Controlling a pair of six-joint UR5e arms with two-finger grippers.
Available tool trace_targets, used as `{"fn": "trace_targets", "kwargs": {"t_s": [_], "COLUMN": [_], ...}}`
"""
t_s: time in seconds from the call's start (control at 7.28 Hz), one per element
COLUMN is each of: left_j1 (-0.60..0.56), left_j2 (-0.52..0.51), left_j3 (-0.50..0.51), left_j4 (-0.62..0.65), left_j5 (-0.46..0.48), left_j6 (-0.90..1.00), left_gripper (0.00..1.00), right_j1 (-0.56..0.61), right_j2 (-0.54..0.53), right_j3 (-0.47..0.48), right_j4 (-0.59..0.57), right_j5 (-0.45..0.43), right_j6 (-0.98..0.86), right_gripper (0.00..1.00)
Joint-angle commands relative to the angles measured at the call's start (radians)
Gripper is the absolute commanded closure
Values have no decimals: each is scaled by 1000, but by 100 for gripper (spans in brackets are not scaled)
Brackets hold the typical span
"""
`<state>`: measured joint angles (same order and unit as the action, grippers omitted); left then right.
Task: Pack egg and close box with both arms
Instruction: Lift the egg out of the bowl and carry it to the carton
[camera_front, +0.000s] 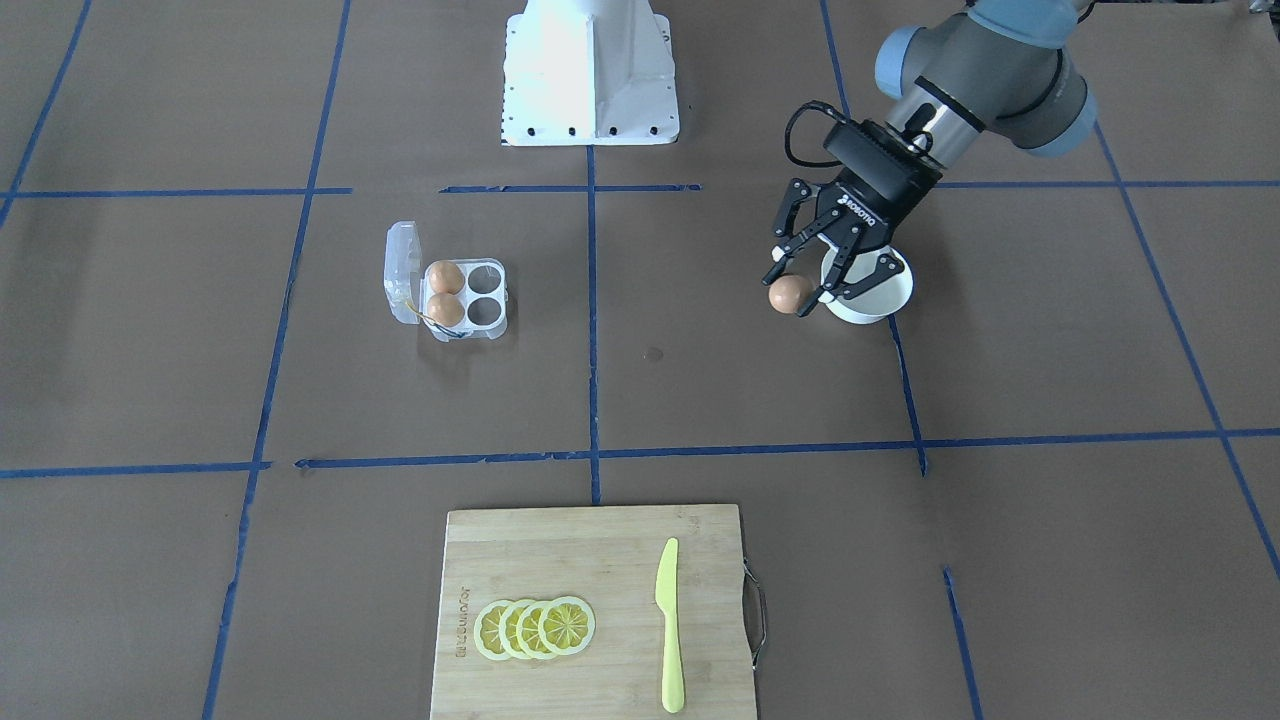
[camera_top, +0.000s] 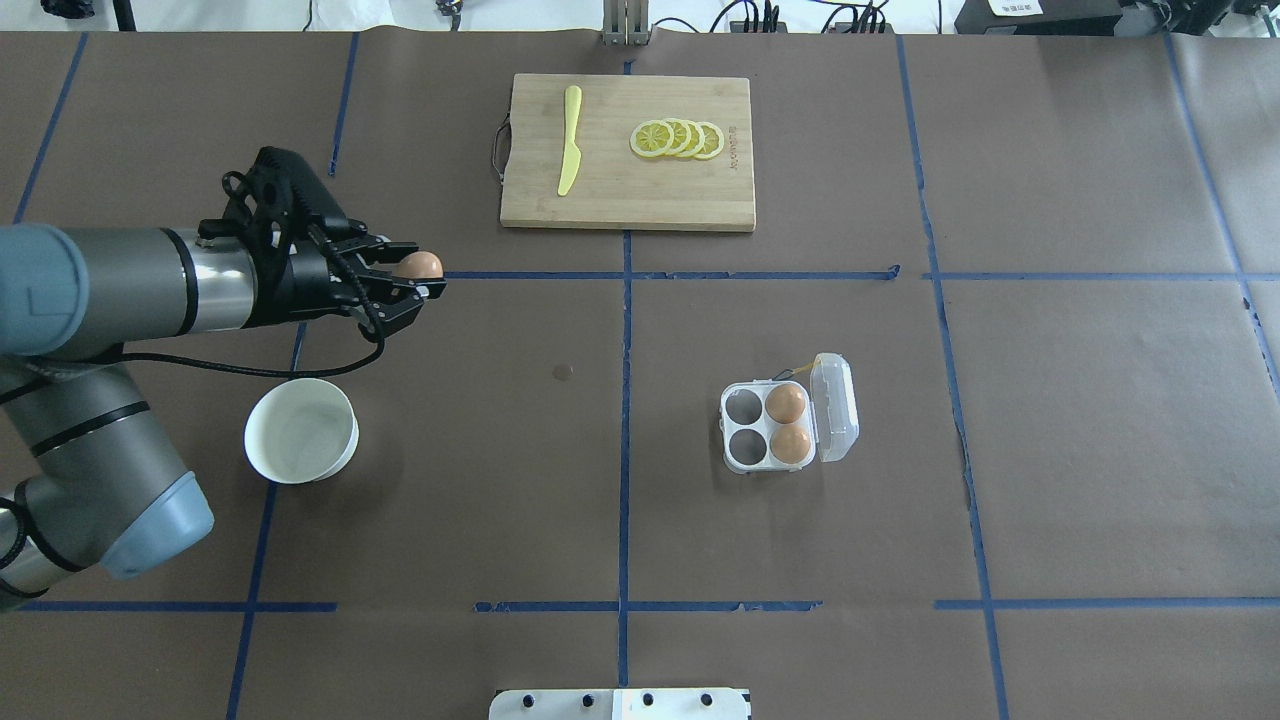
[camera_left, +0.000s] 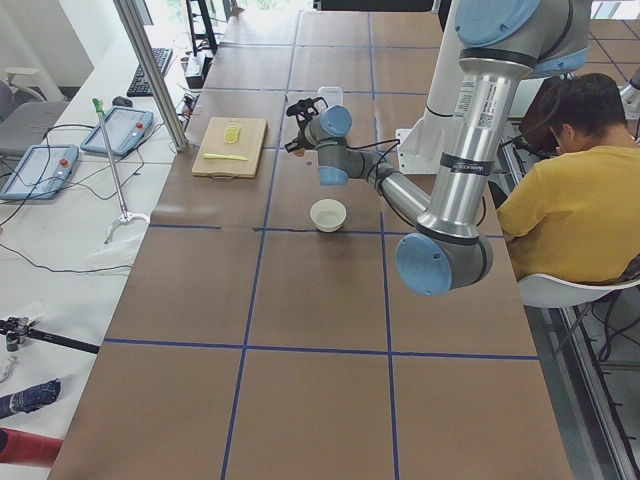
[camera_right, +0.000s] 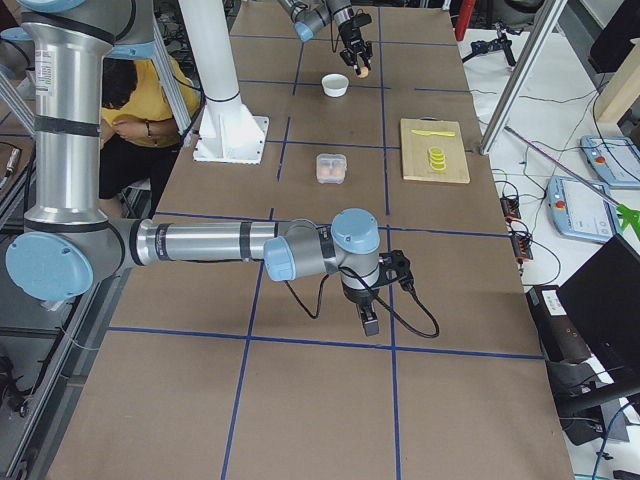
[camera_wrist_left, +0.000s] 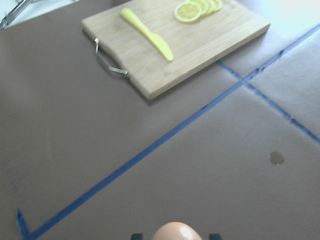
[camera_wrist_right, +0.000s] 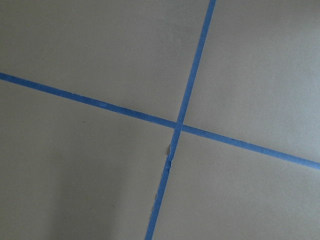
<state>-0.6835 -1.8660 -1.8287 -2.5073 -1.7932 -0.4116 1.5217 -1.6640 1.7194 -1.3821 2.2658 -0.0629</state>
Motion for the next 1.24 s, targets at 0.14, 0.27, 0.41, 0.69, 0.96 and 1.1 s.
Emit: {"fn": "trace_targets", "kwargs": {"t_s": [0.14,0.27,0.41,0.69,0.96,1.1], "left_j1": [79,166,229,293,395,407], "left_j2": [-116,-148,-207,-270,-385,-424], "left_j3": [110,179,234,342,464,506], "left_j4": [-179,-280,-313,-376,-377,-377], "left_j5": [76,154,176,196,340,353], "left_j6": [20,27,95,154,154,154], "left_gripper": [100,100,100,100,100,99], "right_j1": [-2,0,0,0,0,0], "right_j2": [3,3,3,4,4,4], "right_j3": [-1,-1,-1,-1,-1,-1], "right_j4": [0,0,0,0,0,0], "right_j5": [0,0,0,0,0,0], "right_j6": [0,0,0,0,0,0], "right_gripper": [0,0,0,0,0,0]}}
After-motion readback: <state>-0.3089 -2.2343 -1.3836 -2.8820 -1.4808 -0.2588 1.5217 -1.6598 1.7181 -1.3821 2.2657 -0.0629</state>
